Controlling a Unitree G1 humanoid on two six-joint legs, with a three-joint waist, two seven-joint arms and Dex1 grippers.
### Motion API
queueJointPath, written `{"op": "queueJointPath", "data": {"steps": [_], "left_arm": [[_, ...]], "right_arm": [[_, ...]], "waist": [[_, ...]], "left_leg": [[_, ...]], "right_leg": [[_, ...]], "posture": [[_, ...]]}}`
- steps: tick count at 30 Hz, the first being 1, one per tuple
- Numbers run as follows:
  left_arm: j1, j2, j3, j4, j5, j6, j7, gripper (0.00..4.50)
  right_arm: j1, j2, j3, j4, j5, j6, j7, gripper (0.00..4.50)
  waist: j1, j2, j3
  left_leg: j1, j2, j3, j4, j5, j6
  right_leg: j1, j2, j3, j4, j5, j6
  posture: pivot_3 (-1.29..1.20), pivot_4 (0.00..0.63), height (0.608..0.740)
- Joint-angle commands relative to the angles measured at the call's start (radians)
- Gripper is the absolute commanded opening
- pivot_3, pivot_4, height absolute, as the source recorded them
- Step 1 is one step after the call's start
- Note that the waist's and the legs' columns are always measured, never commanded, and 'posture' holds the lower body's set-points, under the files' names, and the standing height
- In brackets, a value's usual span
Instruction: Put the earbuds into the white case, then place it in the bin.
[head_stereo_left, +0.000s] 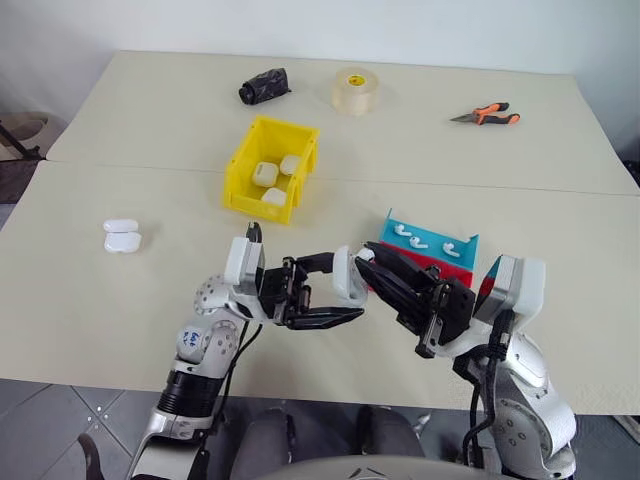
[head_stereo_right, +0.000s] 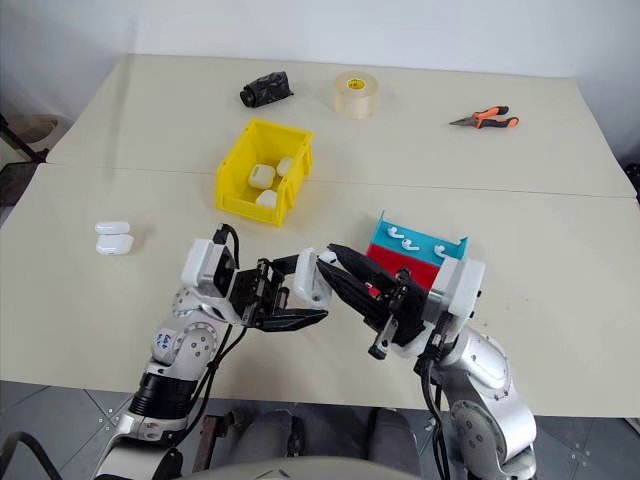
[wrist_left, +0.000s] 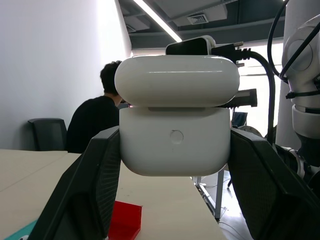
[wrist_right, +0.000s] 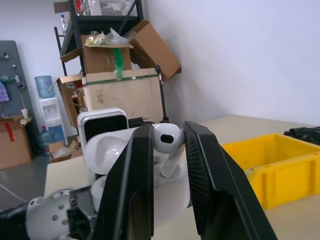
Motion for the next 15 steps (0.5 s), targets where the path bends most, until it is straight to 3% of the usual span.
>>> {"op": "queueJointPath", "data": {"steps": [1, 15], "left_arm": [[0.001, -0.011, 0.002, -0.06, -0.024, -0.001, 0.007, 2.79], [-0.026, -0.011, -0.009, -0.053, -0.026, 0.024, -0.02, 2.79]], "right_arm": [[-0.003, -0.012, 0.006, 0.018, -0.012, -0.043, 0.008, 0.56], [-0.039, -0.043, 0.082, 0.129, -0.096, -0.15, 0.043, 0.56]], "waist": [[0.0, 0.0, 0.0], [0.0, 0.0, 0.0]], "left_leg": [[0.0, 0.0, 0.0, 0.0, 0.0, 0.0], [0.0, 0.0, 0.0, 0.0, 0.0, 0.0]], "right_leg": [[0.0, 0.0, 0.0, 0.0, 0.0, 0.0], [0.0, 0.0, 0.0, 0.0, 0.0, 0.0]], "posture": [[0.0, 0.15, 0.74], [0.0, 0.15, 0.74]]}}
